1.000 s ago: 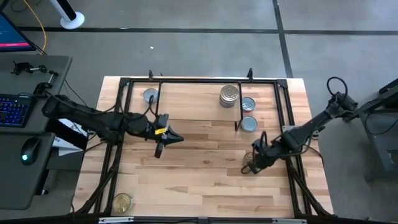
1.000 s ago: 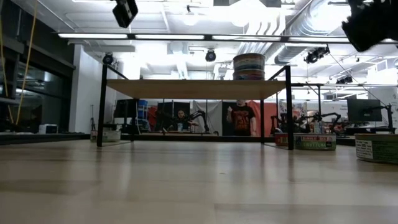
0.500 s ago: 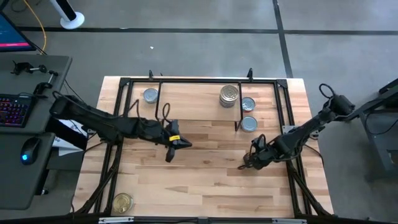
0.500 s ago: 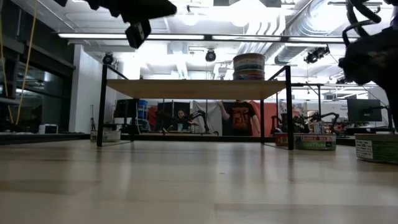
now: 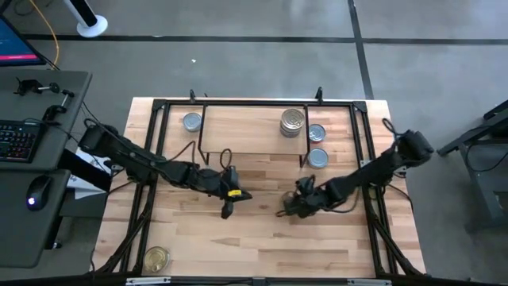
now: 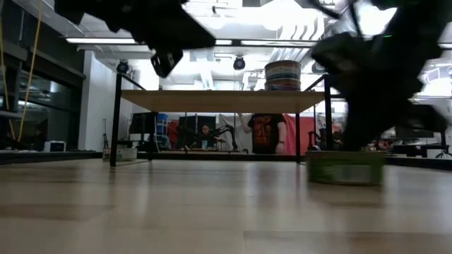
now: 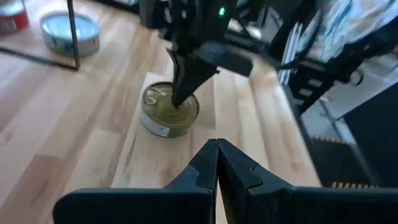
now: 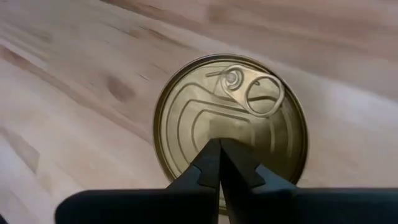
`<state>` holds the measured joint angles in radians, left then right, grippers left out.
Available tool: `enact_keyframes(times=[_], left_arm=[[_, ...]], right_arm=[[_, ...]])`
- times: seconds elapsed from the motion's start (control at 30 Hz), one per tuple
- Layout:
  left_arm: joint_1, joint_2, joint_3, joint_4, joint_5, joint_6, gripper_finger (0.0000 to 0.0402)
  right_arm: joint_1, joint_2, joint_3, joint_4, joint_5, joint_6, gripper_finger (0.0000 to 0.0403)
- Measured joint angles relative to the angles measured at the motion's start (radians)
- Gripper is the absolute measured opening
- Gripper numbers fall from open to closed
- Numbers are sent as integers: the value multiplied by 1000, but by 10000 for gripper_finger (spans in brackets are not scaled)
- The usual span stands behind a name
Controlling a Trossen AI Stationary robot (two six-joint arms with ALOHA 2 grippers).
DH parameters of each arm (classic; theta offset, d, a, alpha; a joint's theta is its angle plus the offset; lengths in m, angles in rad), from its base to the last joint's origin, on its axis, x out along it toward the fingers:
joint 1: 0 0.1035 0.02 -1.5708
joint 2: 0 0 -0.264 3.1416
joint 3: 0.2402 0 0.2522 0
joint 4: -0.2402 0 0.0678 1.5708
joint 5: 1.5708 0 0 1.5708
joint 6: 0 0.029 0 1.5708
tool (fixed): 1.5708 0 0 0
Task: Stack canned seafood by type on shelf
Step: Put the top green tuna can on the shelf
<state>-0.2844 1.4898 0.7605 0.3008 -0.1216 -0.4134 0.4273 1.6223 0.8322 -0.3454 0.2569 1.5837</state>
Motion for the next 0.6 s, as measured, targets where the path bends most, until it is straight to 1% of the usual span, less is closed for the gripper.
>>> enact_keyframes(times=[0.13, 0.2, 0.27, 0.37, 0.43, 0.53, 0.6], left_arm=[[-1, 90, -2, 113, 40, -29, 0], [-1, 128, -1, 173, 61, -31, 0], [-1, 149, -1, 183, 65, -31, 0], [-1, 167, -2, 186, 65, -29, 0], [-1, 172, -32, 237, 65, -21, 0], [12, 199, -135, 413, 60, -71, 0], [22, 230, -216, 538, 3, -118, 0]], right_arm=[[-60, 111, 112, 91, -22, -169, 0], [-81, 153, 179, 95, -40, -256, 0], [-98, 168, 244, 68, -81, -358, 0], [-104, 141, 325, -27, -101, -466, 0], [-97, 107, 354, -117, -95, -505, 0], [-79, 32, 362, -233, -43, -506, 0], [-63, -19, 363, -309, 7, -481, 0]])
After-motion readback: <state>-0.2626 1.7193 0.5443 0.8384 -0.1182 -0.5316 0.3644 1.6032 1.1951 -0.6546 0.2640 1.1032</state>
